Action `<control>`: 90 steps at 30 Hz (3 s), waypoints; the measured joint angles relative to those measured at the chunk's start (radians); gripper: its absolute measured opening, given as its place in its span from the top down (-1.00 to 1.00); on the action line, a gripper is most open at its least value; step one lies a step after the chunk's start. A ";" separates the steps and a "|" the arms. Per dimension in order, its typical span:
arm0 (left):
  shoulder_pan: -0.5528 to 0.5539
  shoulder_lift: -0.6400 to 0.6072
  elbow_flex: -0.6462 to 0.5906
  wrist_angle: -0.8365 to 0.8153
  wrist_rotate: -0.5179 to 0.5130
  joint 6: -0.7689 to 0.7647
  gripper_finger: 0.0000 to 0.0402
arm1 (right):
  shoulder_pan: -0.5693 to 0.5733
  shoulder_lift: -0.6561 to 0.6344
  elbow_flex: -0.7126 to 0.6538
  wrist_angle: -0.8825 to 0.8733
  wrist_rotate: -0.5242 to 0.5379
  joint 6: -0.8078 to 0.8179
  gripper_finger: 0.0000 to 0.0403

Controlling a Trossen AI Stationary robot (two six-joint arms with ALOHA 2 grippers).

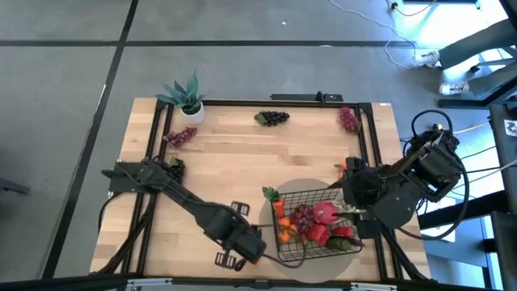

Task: Build produce basket
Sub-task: Put the bottom center orange into the wire basket

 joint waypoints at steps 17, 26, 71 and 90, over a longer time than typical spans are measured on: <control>-0.052 0.032 0.001 0.291 -0.005 0.224 0.73 | 0.013 0.000 0.000 0.002 -0.166 0.058 -0.48; -0.060 0.119 -0.001 0.313 -0.074 0.196 0.73 | 0.013 0.001 0.000 0.003 -0.189 -0.055 -0.48; 0.002 0.133 -0.135 0.295 -0.041 0.176 0.76 | 0.013 0.001 0.000 0.000 -0.214 -0.180 -0.48; 0.005 0.132 -0.158 0.300 0.008 0.129 1.00 | 0.013 0.000 0.000 0.000 -0.214 -0.180 -0.48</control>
